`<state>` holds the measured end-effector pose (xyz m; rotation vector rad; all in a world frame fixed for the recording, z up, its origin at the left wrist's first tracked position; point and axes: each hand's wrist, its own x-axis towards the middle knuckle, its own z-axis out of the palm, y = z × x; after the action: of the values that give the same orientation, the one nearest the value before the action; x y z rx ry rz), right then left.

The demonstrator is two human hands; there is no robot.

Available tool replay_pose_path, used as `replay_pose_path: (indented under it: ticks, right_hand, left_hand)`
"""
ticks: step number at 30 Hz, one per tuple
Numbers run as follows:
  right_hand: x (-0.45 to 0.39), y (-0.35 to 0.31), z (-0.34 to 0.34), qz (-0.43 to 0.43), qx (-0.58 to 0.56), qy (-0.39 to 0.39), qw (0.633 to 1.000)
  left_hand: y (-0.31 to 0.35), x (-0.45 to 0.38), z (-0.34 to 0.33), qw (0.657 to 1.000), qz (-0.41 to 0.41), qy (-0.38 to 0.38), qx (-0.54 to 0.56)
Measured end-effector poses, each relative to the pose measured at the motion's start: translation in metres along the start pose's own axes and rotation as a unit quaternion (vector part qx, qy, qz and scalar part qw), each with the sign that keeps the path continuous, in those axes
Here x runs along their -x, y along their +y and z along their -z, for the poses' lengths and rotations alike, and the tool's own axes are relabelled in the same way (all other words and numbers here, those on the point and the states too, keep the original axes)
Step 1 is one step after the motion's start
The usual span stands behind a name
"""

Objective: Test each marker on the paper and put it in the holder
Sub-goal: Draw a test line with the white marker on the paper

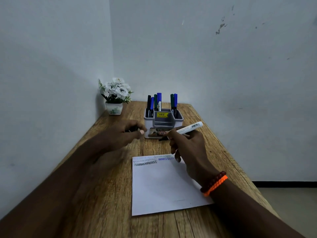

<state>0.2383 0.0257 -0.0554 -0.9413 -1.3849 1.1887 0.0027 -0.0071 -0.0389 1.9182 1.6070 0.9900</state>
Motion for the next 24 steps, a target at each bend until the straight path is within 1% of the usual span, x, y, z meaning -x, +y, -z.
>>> replay_pose_path:
  ticks: [4, 6, 8, 11, 13, 16, 24]
  right_hand:
    - [-0.002, -0.005, 0.003, -0.04, -0.078, -0.018, 0.996]
    - [-0.002, -0.007, 0.003, -0.065, -0.12, -0.02, 0.99]
    - [-0.002, -0.009, 0.002, -0.079, -0.146, -0.025, 0.986]
    - [-0.002, -0.01, 0.003, -0.081, -0.159, -0.03, 0.984]
    - [-0.002, -0.011, 0.004, -0.077, -0.163, -0.032, 0.983]
    - [-0.002, -0.011, 0.004, -0.073, -0.165, -0.03, 0.983]
    - [-0.002, -0.007, 0.002, -0.055, -0.155, -0.048, 0.985]
  left_hand:
    - [0.002, -0.001, -0.001, 0.991, 0.0, 0.006, 0.132]
    - [0.005, -0.002, -0.004, 0.98, -0.01, 0.012, 0.2]
    - [0.008, -0.002, -0.006, 0.97, -0.021, 0.021, 0.242]
    - [0.012, 0.001, -0.01, 0.968, -0.036, 0.051, 0.243]
    - [0.013, 0.002, -0.012, 0.96, -0.039, 0.06, 0.269]
    - [0.014, 0.003, -0.014, 0.951, -0.036, 0.046, 0.304]
    - [0.017, 0.004, -0.02, 0.946, -0.027, 0.022, 0.321]
